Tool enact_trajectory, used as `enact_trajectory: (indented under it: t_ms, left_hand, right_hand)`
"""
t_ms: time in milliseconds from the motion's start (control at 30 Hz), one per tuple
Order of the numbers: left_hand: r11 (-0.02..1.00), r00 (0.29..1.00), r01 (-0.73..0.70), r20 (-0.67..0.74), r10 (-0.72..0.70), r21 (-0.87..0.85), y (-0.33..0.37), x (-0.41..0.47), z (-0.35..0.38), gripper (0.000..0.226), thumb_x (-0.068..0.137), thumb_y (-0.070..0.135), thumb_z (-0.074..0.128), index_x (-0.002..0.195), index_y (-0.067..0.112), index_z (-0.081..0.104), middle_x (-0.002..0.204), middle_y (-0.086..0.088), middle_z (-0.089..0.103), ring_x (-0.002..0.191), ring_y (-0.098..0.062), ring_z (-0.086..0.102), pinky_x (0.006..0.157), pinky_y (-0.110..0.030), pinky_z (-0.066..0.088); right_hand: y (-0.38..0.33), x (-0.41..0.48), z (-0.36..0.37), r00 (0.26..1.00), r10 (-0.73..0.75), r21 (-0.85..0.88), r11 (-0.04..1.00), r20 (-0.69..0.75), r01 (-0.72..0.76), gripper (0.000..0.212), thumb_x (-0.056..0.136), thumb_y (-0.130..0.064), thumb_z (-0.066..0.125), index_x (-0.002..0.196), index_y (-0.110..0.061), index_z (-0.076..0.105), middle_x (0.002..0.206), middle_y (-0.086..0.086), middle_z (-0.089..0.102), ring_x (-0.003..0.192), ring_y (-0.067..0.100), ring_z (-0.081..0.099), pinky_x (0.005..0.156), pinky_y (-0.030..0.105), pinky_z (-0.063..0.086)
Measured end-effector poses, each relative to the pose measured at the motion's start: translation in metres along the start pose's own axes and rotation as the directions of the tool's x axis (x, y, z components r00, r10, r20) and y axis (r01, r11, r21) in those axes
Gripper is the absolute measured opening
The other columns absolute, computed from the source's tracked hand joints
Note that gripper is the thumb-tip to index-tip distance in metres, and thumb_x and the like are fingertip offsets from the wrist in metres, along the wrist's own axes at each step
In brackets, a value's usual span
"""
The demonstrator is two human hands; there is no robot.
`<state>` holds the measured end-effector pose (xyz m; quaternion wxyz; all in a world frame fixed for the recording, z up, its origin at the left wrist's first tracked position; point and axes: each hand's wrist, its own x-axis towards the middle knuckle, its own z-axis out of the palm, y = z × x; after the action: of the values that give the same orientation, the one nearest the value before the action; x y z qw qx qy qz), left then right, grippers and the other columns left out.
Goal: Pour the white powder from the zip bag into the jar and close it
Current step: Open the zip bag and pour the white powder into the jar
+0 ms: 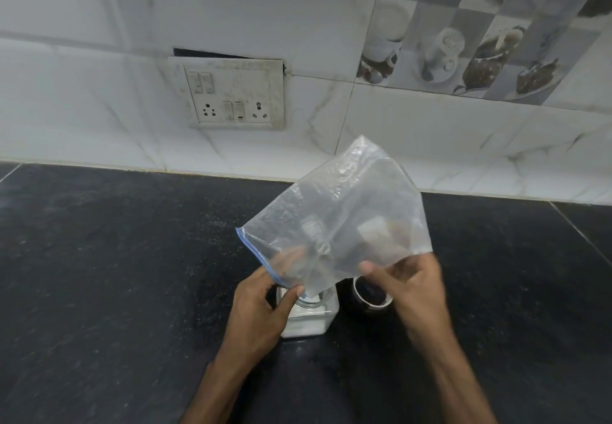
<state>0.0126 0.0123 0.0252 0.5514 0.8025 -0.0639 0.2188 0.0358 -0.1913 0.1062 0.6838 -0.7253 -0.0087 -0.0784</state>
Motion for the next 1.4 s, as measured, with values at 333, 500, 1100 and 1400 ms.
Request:
enact_trajectory:
  t_ms: [333,500,1100,1400]
  left_hand:
    - [0.999,1.000,-0.026,0.014,0.027,-0.018,0.004,0.001,0.000,0.051,0.076,0.003,0.079,0.116,0.029,0.062,0.114,0.053,0.052,0.113,0.021,0.053,0.090,-0.001,0.042]
    - [0.999,1.000,-0.011,0.029,0.013,-0.049,0.006,0.001,-0.001,0.057,0.079,0.009,0.077,0.124,0.039,0.057,0.120,0.047,0.054,0.117,0.014,0.055,0.095,-0.010,0.046]
    - [0.999,1.000,-0.011,0.017,0.012,-0.042,0.004,0.002,0.000,0.063,0.080,0.014,0.077,0.127,0.049,0.055,0.121,0.042,0.057,0.117,0.009,0.058,0.095,-0.011,0.047]
    - [1.000,1.000,0.012,0.004,-0.012,0.006,0.007,0.001,-0.001,0.080,0.077,0.007,0.080,0.124,0.062,0.046,0.111,0.055,0.052,0.114,0.019,0.053,0.093,-0.005,0.043]
  right_hand:
    - [-0.035,-0.003,-0.037,0.984,-0.125,-0.068,0.991,-0.128,0.117,0.045,0.069,-0.004,0.082,0.108,-0.020,0.064,0.074,0.003,0.077,0.068,0.018,0.073,0.068,0.025,0.059]
    - [-0.037,-0.006,-0.026,0.982,-0.150,-0.038,0.988,-0.114,0.146,0.037,0.079,-0.002,0.074,0.108,-0.022,0.063,0.079,-0.001,0.078,0.073,0.012,0.076,0.066,0.019,0.058]
    - [-0.029,-0.012,-0.026,0.931,-0.230,-0.123,0.972,-0.285,0.202,0.045,0.067,-0.009,0.083,0.108,-0.018,0.067,0.075,-0.003,0.077,0.069,0.010,0.073,0.068,0.021,0.058]
    - [-0.032,-0.015,-0.013,0.928,-0.244,-0.031,0.969,-0.282,0.246,0.032,0.075,-0.006,0.077,0.103,-0.020,0.066,0.086,-0.002,0.078,0.078,0.007,0.074,0.067,0.015,0.056]
